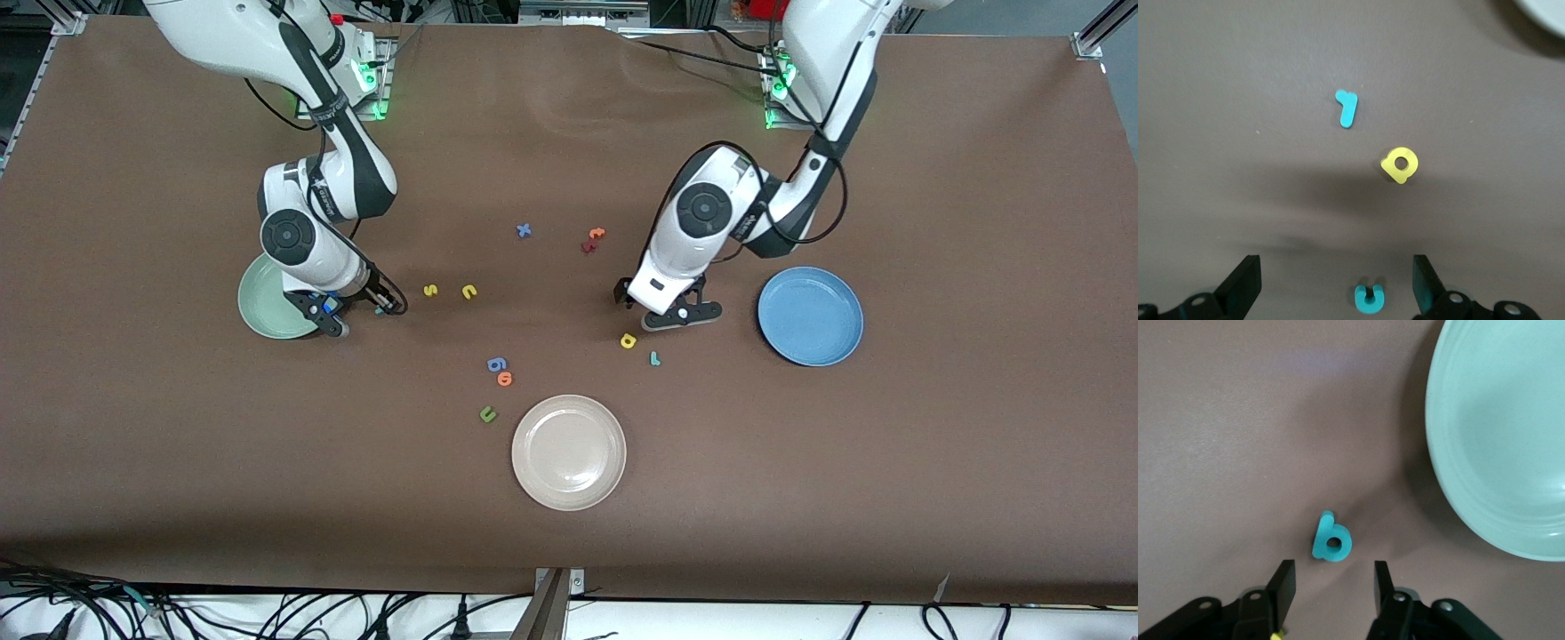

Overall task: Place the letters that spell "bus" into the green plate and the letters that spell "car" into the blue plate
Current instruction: 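Grasp the teal b with the right gripper while the left gripper grasps the u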

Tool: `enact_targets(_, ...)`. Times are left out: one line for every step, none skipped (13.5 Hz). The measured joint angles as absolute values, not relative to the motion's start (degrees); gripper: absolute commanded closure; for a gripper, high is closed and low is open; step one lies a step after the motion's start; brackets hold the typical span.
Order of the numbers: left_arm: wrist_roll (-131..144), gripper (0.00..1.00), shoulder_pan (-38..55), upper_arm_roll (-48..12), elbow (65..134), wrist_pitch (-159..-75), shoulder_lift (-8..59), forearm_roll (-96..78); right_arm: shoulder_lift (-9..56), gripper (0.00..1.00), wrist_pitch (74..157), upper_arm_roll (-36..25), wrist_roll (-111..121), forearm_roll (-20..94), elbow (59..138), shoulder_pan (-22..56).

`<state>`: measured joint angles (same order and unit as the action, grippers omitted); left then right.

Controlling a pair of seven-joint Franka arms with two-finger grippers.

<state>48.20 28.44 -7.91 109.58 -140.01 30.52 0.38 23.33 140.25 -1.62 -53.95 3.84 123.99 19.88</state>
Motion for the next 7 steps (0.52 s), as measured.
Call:
enact_targets(49.47,0.0,29.0,-7.9,109.58,-140.58,31.35,0.62,23.69,0.37,141.08,-1.61,-53.95,3.84,123.99,19.88)
enact_targets(50.69,0.01,29.51,-7.91,109.58,-141.13,32.19,0.67,24.08,0.37,142.18,-1.6,-53.94,3.84,124.0,19.88)
enact_targets(51.55,0.05,29.85,-7.9,109.58,-141.6,32.85,0.69,24.54,0.37,143.36,-1.6,-53.94,3.84,124.0,19.88)
enact_targets(52.05,0.06,30.01,-7.9,109.58,-141.82,33.36,0.69,25.06,0.37,144.41,-1.6,-53.94,3.84,124.01,19.88)
enact_targets(52.66,0.07,30.03,-7.9,109.58,-141.84,33.72,0.69,25.56,0.38,145.25,-1.6,-53.91,3.84,124.02,19.88)
enact_targets(52.99,0.08,30.07,-7.89,109.58,-141.84,34.08,0.69,25.98,0.38,145.71,-1.6,-53.57,3.83,124.02,19.88)
enact_targets(53.27,0.11,30.21,-7.89,109.58,-141.84,34.46,0.69,26.27,0.41,145.92,-1.6,-52.98,3.83,124.01,19.88)
